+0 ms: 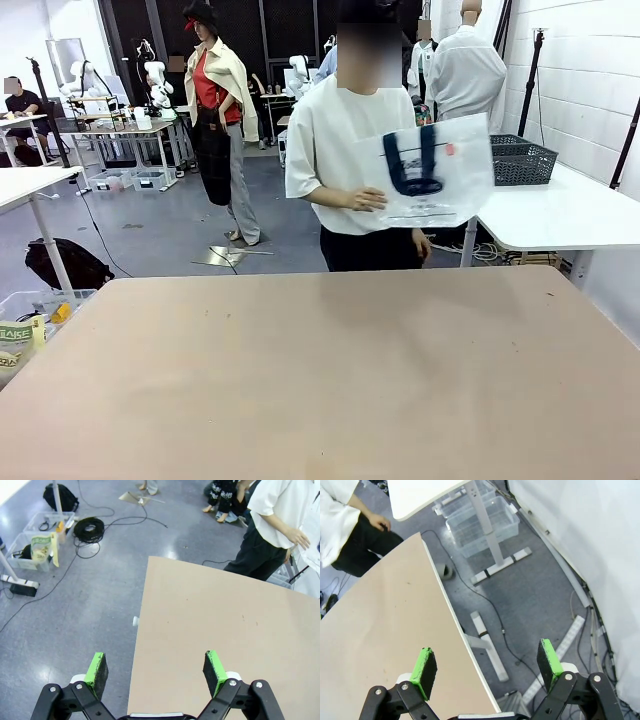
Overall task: Transfer purchased items from the store into the shopping bag.
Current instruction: Open the Reusable shopping bag in the center of the table.
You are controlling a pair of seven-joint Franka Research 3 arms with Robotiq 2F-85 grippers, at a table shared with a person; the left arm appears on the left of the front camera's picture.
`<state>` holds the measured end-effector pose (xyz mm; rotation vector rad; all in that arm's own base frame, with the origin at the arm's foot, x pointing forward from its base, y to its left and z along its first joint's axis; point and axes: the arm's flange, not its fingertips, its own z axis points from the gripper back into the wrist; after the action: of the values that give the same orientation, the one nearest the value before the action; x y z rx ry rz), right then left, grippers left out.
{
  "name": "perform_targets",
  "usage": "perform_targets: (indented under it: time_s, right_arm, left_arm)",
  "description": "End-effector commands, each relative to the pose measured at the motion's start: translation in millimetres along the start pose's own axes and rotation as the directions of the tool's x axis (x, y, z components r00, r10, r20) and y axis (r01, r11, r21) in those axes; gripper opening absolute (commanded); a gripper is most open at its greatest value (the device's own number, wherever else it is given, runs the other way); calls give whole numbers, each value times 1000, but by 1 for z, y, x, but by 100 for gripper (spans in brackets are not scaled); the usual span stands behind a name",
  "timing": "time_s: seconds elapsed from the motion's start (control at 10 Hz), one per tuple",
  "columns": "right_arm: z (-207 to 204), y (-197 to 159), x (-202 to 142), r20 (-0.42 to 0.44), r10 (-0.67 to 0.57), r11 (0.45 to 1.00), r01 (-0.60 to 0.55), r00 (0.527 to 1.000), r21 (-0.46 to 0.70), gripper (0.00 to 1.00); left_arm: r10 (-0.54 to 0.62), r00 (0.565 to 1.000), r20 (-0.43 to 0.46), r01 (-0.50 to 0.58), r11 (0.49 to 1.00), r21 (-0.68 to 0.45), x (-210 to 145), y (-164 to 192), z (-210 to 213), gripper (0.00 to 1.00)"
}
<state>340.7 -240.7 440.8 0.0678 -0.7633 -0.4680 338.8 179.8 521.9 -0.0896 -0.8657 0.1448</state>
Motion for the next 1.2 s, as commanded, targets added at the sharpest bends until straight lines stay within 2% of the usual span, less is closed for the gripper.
perform_targets:
  time_s: [0.0,1.1]
  right_arm:
    - [0,-2,-1,-5,10,1000,-10,1000,2,100]
    - [0,-2,-1,-5,10,1000,-10,1000,2,100]
  left_arm:
    - [5,1000,0,-5,1000,3,-1,1,1,100]
    - [5,1000,0,-5,1000,3,-1,1,1,100]
